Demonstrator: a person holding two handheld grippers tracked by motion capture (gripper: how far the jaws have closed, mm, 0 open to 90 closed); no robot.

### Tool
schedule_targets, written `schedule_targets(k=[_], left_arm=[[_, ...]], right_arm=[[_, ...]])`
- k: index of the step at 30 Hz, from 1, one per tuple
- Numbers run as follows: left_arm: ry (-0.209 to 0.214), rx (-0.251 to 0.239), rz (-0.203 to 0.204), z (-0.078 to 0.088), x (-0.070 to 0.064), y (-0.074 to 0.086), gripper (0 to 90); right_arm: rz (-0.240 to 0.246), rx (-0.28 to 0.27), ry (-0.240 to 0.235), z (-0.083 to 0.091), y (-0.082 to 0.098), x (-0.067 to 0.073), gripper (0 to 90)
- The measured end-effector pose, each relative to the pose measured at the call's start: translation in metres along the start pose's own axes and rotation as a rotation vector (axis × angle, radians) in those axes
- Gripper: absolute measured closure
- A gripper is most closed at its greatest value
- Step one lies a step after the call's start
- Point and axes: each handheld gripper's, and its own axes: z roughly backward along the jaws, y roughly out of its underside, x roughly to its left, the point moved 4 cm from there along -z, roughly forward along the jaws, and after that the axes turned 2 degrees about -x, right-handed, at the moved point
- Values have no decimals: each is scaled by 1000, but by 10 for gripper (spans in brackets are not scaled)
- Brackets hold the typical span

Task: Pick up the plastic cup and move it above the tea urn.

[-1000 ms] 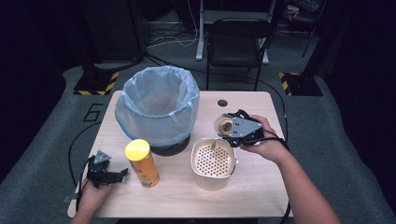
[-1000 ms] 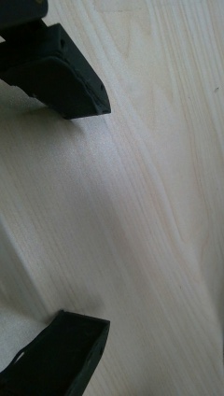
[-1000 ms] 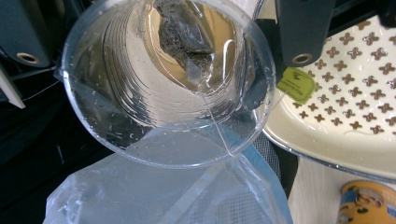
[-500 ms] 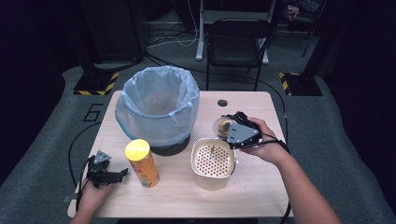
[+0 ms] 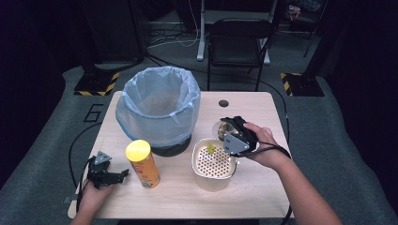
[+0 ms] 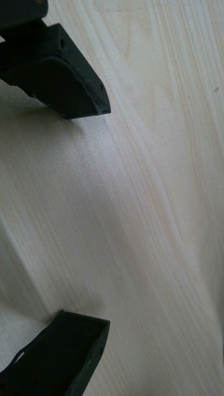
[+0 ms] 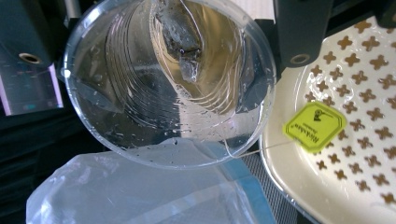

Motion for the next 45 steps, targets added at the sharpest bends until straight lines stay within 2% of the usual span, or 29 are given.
schedule_targets(k=[4,8,10,14,15,16,20,22,23,27,31,32,34,35,36,38,39,40,42,44,45], left_arm=[[0,1,-1,0,0,0,5],[0,-1,0,0,0,0,5],[0,0,0,0,0,0,5],[0,0,0,0,0,0,5],[0,0,0,0,0,0,4],[0,0,0,0,0,0,5],[0,1,-1,0,0,0,5],[0,1,-1,0,0,0,5],[0,1,-1,0,0,0,5],[0,1,-1,0,0,0,5],[0,1,-1,0,0,0,5],[0,1,-1,0,0,0,5],[0,1,-1,0,0,0,5],[0,1,-2,0,0,0,5],[0,1,-1,0,0,0,5],[0,1,-1,0,0,0,5],[0,-1,0,0,0,0,5],[0,0,-1,0,0,0,5],[0,0,-1,0,0,0,4],[0,0,0,0,0,0,5],[0,0,0,0,0,0,5]], right_arm=[[93,32,30,-1,-5,7,358],[189,71,90,-3,-8,12,362],[220,84,105,-4,-9,15,363],[312,114,153,-5,-12,20,370],[317,134,172,-5,-12,23,371],[341,138,171,-6,-13,23,373],[487,178,212,-7,-18,24,376],[531,192,230,-7,-20,26,378],[533,201,242,-7,-20,27,380],[604,235,296,-6,-22,34,387],[806,262,309,-6,-30,39,389],[836,265,328,-6,-30,41,389],[899,290,300,-5,-30,49,390],[922,285,316,-4,-30,53,391],[964,289,316,-4,-29,56,391],[992,294,346,-1,-28,59,391],[936,284,393,0,-27,61,391],[934,286,402,1,-27,59,391],[966,303,397,4,-27,56,391],[959,307,410,5,-27,55,391],[956,306,394,6,-27,55,391]])
